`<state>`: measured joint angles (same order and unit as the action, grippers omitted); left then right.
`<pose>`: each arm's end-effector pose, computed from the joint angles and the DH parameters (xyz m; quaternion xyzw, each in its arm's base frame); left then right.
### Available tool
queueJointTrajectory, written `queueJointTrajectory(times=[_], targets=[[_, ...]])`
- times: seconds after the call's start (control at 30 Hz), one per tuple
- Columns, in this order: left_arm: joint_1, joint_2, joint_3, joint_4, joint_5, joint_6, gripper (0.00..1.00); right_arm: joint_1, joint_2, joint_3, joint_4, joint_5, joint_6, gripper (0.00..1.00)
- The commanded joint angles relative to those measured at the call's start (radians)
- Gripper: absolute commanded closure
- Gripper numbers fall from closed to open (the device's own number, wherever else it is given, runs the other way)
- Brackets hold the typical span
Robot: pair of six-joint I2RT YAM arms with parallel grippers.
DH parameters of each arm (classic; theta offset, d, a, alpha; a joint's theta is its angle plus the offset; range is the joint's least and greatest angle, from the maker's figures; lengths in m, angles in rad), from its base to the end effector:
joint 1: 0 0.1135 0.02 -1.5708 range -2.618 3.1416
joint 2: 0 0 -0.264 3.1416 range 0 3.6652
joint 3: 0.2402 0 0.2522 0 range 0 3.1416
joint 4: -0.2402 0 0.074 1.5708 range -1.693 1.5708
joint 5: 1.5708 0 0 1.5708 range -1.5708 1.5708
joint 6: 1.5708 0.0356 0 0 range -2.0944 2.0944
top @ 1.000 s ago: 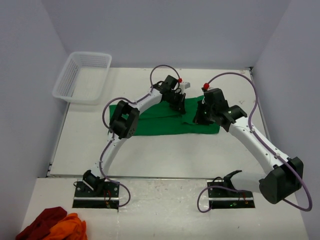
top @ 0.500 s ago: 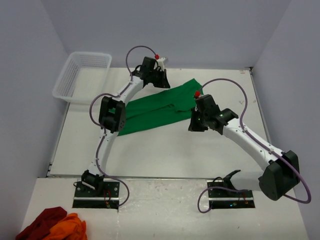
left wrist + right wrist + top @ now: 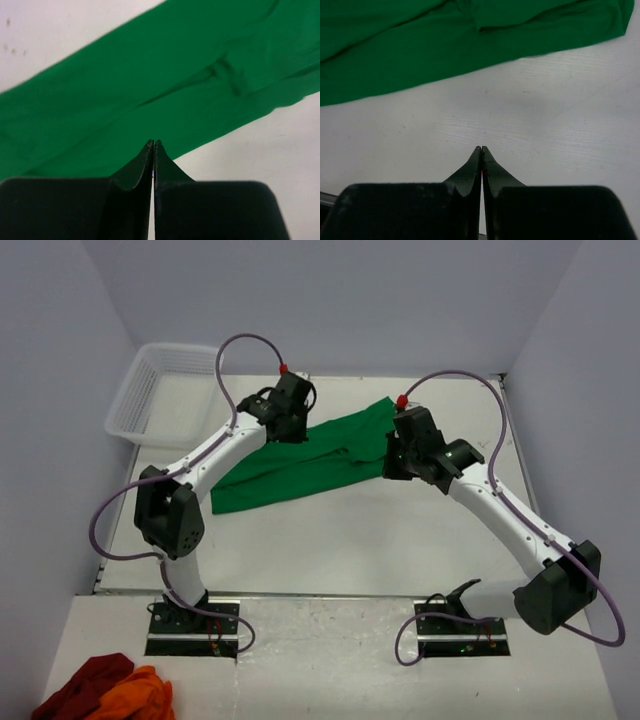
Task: Fold and stack the t-shirts
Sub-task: Rotate the tshirt 90 degrees
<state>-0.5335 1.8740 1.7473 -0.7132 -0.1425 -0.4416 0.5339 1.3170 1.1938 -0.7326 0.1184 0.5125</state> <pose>0.3662 -0.2104 0.3127 0.0174 0.9318 -0.1083 0.3461 0.2396 0.1368 0.3159 0.0107 0.9353 0.1265 0.3303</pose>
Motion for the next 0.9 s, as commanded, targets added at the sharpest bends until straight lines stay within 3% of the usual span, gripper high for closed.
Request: queueJointTrajectory(times=[0.0, 0.17, 0.37, 0.87], targets=[[-0.026, -0.044, -0.153, -0.161, -0.258, -0.063, 1.00, -0.005, 0.014, 0.078, -0.004, 0.023, -0.023, 1.00], [-0.026, -0.117, -0.287, -0.209, -0.382, -0.092, 1.00, -0.005, 0.008, 0.081, 0.006, 0.004, -0.032, 1.00], [-0.025, -0.101, -0.407, -0.206, -0.423, -0.111, 1.00, -0.003, -0.028, 0.043, 0.006, 0.020, -0.035, 1.00], [0.013, -0.036, -0.523, -0.089, -0.344, -0.074, 1.00, -0.006, -0.122, 0.007, 0.002, 0.052, -0.048, 1.00]])
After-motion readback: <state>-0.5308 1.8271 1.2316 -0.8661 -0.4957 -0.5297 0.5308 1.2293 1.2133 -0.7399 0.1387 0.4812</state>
